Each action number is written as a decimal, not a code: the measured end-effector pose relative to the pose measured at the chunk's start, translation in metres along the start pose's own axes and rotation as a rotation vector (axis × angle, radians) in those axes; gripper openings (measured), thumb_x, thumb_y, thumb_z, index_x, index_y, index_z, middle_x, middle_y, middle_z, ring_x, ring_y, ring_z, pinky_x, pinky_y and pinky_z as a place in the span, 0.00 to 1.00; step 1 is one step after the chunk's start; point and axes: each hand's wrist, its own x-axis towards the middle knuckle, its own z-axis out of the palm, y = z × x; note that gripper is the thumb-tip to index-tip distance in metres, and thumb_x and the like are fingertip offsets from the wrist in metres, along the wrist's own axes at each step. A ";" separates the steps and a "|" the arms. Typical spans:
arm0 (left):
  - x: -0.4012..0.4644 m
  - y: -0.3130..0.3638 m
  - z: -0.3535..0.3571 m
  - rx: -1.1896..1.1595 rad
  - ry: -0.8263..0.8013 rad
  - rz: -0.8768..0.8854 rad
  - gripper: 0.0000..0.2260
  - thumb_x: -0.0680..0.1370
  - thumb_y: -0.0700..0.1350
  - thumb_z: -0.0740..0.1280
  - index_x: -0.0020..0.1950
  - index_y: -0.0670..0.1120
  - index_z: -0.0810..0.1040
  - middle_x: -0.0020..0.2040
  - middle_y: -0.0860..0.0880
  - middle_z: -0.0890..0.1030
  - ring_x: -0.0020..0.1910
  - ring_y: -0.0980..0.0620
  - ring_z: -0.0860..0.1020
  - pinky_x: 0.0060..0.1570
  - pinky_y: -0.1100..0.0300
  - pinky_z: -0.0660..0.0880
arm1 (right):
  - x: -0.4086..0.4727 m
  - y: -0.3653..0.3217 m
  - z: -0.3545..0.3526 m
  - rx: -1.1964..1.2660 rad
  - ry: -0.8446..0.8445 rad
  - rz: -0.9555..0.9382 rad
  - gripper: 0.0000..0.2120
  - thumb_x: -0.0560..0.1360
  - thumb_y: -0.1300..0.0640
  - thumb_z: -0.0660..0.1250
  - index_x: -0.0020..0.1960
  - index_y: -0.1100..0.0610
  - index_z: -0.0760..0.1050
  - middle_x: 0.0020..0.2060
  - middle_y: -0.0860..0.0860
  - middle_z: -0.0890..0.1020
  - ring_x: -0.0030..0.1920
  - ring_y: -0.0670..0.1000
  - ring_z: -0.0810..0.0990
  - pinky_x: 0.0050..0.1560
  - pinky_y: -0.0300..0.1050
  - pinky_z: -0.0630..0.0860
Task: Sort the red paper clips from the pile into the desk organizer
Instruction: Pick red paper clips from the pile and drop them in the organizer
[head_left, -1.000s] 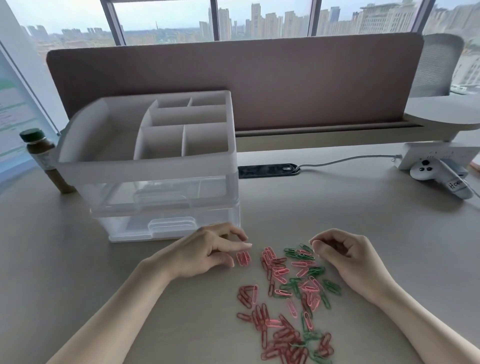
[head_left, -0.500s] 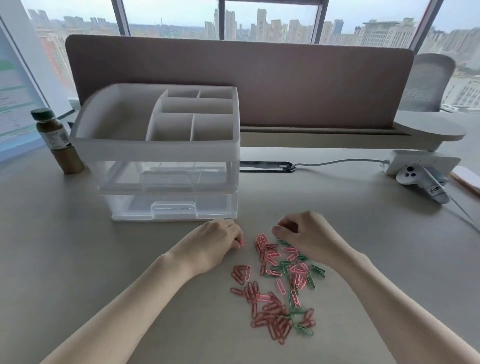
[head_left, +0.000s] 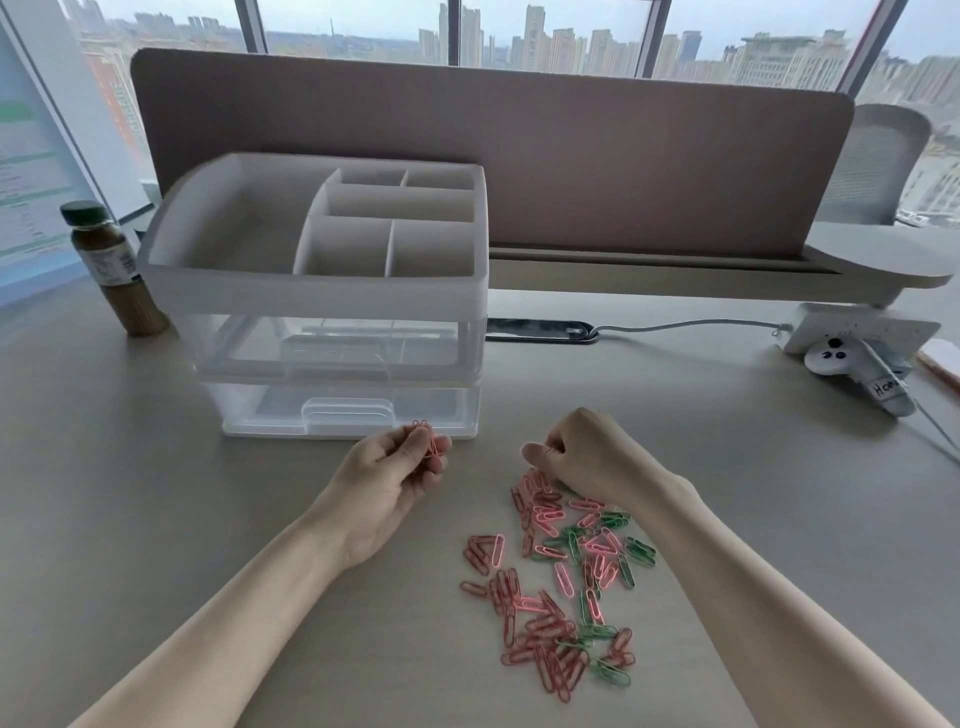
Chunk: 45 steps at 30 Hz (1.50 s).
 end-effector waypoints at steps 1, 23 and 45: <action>0.000 0.001 0.002 -0.097 -0.026 -0.043 0.08 0.77 0.42 0.65 0.46 0.37 0.79 0.39 0.45 0.79 0.37 0.54 0.77 0.39 0.65 0.78 | -0.001 -0.001 0.001 -0.005 -0.005 0.006 0.26 0.74 0.45 0.70 0.31 0.67 0.75 0.25 0.57 0.79 0.23 0.50 0.70 0.32 0.44 0.75; -0.007 0.005 0.019 -0.534 -0.124 -0.291 0.08 0.76 0.39 0.60 0.42 0.39 0.77 0.38 0.43 0.74 0.31 0.51 0.73 0.28 0.65 0.73 | -0.002 -0.020 0.000 -0.064 -0.040 0.019 0.13 0.66 0.61 0.66 0.28 0.57 0.64 0.25 0.53 0.62 0.25 0.53 0.59 0.27 0.44 0.59; -0.026 -0.011 -0.012 1.302 -0.328 0.601 0.06 0.74 0.50 0.72 0.49 0.56 0.85 0.35 0.60 0.76 0.34 0.60 0.77 0.38 0.70 0.70 | -0.060 0.049 -0.012 1.314 -0.309 -0.005 0.07 0.76 0.67 0.65 0.39 0.60 0.73 0.33 0.55 0.75 0.32 0.49 0.70 0.32 0.38 0.71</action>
